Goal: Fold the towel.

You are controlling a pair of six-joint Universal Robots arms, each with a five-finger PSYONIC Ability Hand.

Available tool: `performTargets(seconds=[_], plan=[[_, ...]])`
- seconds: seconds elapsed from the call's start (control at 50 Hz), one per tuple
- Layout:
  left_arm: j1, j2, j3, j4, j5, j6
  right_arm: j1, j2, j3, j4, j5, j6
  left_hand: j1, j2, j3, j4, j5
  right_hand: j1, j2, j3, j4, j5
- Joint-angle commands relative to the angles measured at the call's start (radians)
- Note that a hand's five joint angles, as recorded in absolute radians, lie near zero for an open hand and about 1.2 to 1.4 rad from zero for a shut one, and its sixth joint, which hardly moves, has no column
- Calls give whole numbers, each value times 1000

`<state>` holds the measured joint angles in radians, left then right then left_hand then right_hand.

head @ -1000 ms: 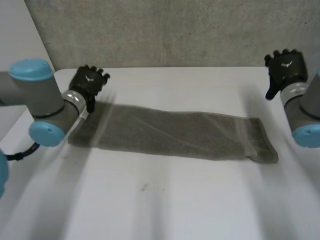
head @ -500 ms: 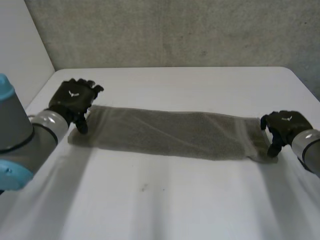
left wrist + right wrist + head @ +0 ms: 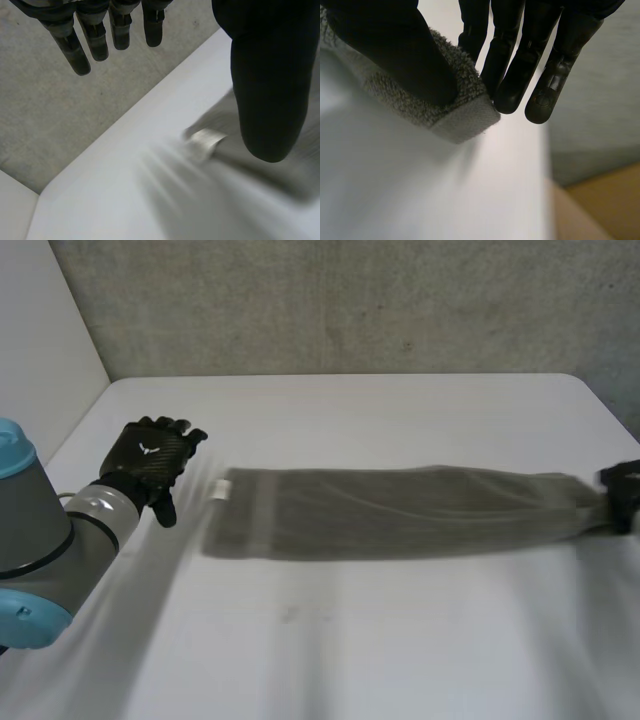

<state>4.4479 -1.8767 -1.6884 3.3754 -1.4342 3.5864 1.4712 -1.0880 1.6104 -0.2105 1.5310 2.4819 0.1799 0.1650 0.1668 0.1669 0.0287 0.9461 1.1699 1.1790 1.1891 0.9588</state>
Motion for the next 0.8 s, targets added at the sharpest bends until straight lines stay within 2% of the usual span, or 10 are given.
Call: performTargets(seconds=[0.02,0.22,0.24,0.34,0.56,0.58,0.6,0.62,0.64,0.8], plan=[[5,51,-24,-1,0,0,-58,-85,-46,-21,64,-158,-5,10,8,8,-29,450,226,217,207,263],[13,93,-57,-1,-2,0,384,-78,-208,-35,-90,46,-5,10,8,8,-29,450,226,217,207,263],[13,93,-57,-1,-2,0,385,-78,-208,-35,-91,46,-5,10,8,8,-29,450,226,217,207,263],[14,111,-76,1,0,-2,670,28,-224,-87,-215,37,-5,10,8,8,-29,450,226,217,207,263],[-4,108,-39,4,1,-51,817,212,-210,-185,-267,37,-5,10,8,8,-29,450,226,217,207,263],[-16,100,-22,4,1,-72,817,221,-208,-187,-267,34,-5,10,8,8,-29,280,56,47,37,92],[-34,91,-5,7,1,-92,814,223,-205,-187,-249,34,-5,10,8,8,-29,-283,-507,-516,-526,-470],[-35,91,-5,7,1,-92,814,223,-205,-187,-249,34,-5,10,8,8,-29,-289,-512,-521,-532,-476],[-54,73,13,18,1,-107,811,208,-201,-185,-236,49,-5,10,8,8,-29,-772,-995,-1004,-1015,-959],[-202,-39,105,82,-2,-150,670,30,-106,-101,-95,141,-5,10,8,8,-29,-772,-995,-1004,-1015,-959]])
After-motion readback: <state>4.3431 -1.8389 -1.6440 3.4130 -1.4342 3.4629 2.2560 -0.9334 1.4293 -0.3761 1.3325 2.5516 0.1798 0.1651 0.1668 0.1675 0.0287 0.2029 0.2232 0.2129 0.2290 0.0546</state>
